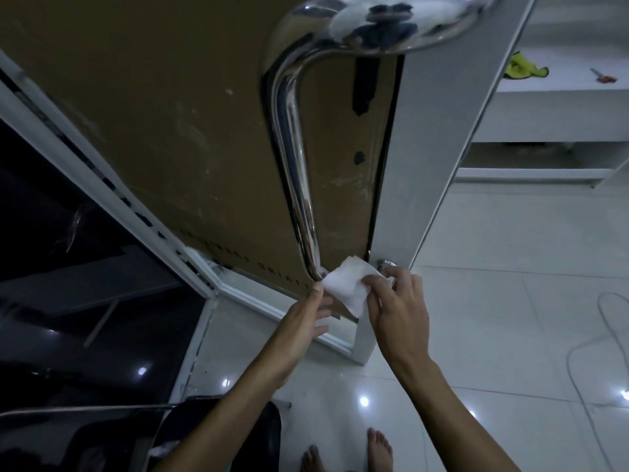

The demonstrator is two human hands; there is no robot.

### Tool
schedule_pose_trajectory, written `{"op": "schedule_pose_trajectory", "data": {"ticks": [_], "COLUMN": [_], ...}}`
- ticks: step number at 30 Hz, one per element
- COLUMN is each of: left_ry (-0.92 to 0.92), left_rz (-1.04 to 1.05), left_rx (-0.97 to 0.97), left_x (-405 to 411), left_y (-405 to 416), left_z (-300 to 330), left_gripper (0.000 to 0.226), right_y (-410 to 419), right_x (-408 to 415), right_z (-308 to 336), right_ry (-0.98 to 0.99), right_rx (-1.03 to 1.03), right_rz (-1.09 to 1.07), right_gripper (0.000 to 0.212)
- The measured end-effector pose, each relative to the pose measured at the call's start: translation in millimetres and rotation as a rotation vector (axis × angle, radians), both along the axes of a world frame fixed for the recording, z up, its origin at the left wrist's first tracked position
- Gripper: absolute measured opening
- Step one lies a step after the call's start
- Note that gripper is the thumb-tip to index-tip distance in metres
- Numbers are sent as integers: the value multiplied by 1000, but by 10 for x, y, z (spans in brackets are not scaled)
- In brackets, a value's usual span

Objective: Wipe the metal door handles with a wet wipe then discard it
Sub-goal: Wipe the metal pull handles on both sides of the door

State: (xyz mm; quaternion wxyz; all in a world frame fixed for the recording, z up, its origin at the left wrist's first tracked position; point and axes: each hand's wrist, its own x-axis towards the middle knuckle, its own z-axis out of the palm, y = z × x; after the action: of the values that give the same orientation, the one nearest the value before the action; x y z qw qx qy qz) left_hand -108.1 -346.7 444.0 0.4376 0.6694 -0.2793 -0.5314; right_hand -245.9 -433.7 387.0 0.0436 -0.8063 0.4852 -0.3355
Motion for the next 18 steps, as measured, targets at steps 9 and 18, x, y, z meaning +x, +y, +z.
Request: {"op": "schedule_pose_trajectory", "data": {"ticks": [9, 18], "left_ry": [-87, -46], "left_rz": [-17, 134], "left_rx": [-46, -66], "left_x": [62, 303], "left_y": [38, 59], "left_z": [-71, -59], "left_gripper": [40, 42], "right_y": [34, -268], "right_x": [38, 352], "right_z": [-42, 329], "right_ry": [240, 583], "right_rx": [-138, -54], "right_rz": [157, 446], "right_gripper": [31, 27]}}
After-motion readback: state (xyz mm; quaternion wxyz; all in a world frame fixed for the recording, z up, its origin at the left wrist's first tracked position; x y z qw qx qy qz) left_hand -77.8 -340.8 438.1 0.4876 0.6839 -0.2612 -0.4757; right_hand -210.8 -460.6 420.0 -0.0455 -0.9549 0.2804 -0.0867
